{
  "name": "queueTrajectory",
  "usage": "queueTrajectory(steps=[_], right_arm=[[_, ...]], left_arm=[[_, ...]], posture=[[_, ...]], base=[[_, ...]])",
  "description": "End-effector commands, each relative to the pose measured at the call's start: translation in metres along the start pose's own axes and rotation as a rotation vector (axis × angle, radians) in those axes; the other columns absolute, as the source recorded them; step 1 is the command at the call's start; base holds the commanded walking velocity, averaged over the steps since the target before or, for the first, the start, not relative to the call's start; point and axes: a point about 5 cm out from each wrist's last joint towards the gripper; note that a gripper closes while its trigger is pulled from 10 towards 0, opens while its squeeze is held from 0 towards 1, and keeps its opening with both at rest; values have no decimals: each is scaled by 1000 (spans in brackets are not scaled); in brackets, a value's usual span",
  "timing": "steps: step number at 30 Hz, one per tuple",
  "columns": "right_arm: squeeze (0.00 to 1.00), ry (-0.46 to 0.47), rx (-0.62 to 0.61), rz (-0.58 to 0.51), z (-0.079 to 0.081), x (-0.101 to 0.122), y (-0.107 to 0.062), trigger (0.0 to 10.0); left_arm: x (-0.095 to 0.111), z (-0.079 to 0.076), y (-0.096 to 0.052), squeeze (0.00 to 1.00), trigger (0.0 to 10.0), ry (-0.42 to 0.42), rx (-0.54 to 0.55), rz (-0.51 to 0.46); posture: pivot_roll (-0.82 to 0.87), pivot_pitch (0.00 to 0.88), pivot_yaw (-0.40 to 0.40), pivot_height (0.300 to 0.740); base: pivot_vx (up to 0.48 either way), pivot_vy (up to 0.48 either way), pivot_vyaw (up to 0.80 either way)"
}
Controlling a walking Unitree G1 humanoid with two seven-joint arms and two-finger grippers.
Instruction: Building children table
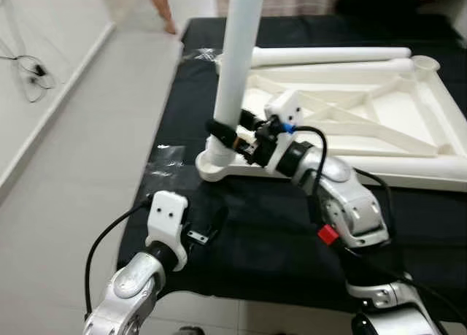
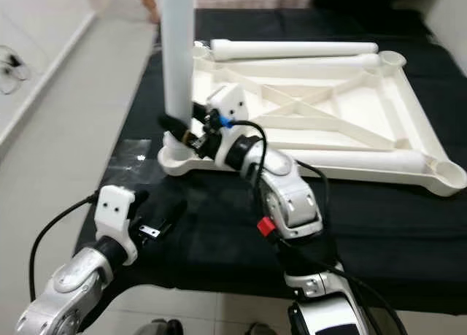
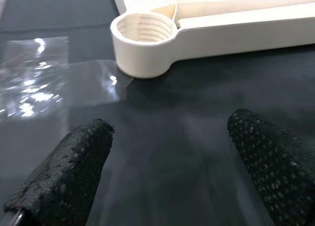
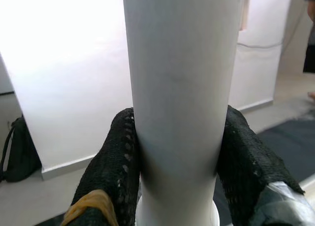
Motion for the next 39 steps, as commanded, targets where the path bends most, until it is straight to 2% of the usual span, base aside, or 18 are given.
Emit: queueTrajectory(steps=[1, 5, 7, 9, 10, 11, 14, 19, 21, 26, 29, 30, 31, 38, 39], right_arm=[[0, -43, -22, 13, -6, -2, 1, 10000], [0, -59, -45, 35, -9, -5, 4, 10000], [0, -71, -72, 55, -12, -7, 7, 10000], [0, -71, -72, 55, -12, -7, 7, 10000], [0, -78, -85, 71, -13, -10, 8, 10000], [0, -78, -89, 76, -13, -11, 8, 10000], [0, -75, -95, 81, -13, -12, 8, 10000], [0, -70, -143, 109, -17, -17, 7, 10000], [0, -61, -182, 133, -20, -21, 6, 10000], [0, -36, -212, 146, -21, -24, 6, 10000], [0, -27, -214, 148, -20, -24, 6, 10000], [0, -22, -229, 154, -21, -25, 6, 10000], [0, -10, -264, 158, -25, -26, 6, 10000], [0, 0, -305, 159, -30, -26, 6, 10000], [0, 4, -315, 155, -32, -25, 6, 10000]], left_arm=[[-4, 9, -7, 0, 10000, 30, 69, 22], [-5, 21, -12, 0, 10000, 52, 150, 28], [-3, 40, -22, 0, 10000, 89, 273, 12], [-3, 40, -22, 0, 10000, 89, 273, 12], [7, 54, -26, 0, 10000, 123, 357, -23], [13, 58, -26, 0, 10000, 137, 382, -40], [18, 58, -24, 0, 10000, 139, 379, -58], [29, 53, -12, 0, 10000, 127, 347, -108], [34, 46, -4, 0, 10000, 143, 310, -128], [32, 33, 5, 0, 10000, 135, 222, -125], [29, 25, 7, 0, 10000, 139, 163, -114], [23, 19, 7, 0, 10000, 134, 125, -94], [8, 9, 6, 0, 10000, 110, 54, -46], [-8, 7, 3, 0, 10000, 110, 36, 5], [-9, 8, 3, 0, 10000, 89, 38, 12]], posture=[[53, 234, -9, 740], [63, 229, -13, 740], [74, 230, -20, 740], [74, 230, -20, 740], [83, 231, -27, 740], [83, 231, -27, 740], [83, 231, -27, 740], [77, 223, -21, 740], [70, 225, -16, 740], [67, 229, -9, 740], [65, 232, -9, 740], [66, 238, -9, 740], [64, 244, -6, 740], [64, 254, -2, 740], [67, 262, 1, 740]], base=[[0, 0, 0], [0, 0, 0], [0, 0, 0], [0, 0, 0], [0, 480, 0], [0, 480, 0], [0, 480, 0], [0, 480, 0], [0, 0, 0], [0, 0, 0], [0, 0, 0], [0, 0, 0], [0, 0, 0], [0, 0, 0], [0, 0, 0]])
Point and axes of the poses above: a point about 5 cm out from each wrist's last joint towards the gripper, its own y axis pointing out of the wrist towards the gripper, its own x axis along the axis of the wrist's last joint, z = x × y, and after that the axes turned 9 degrees about -y, right-handed
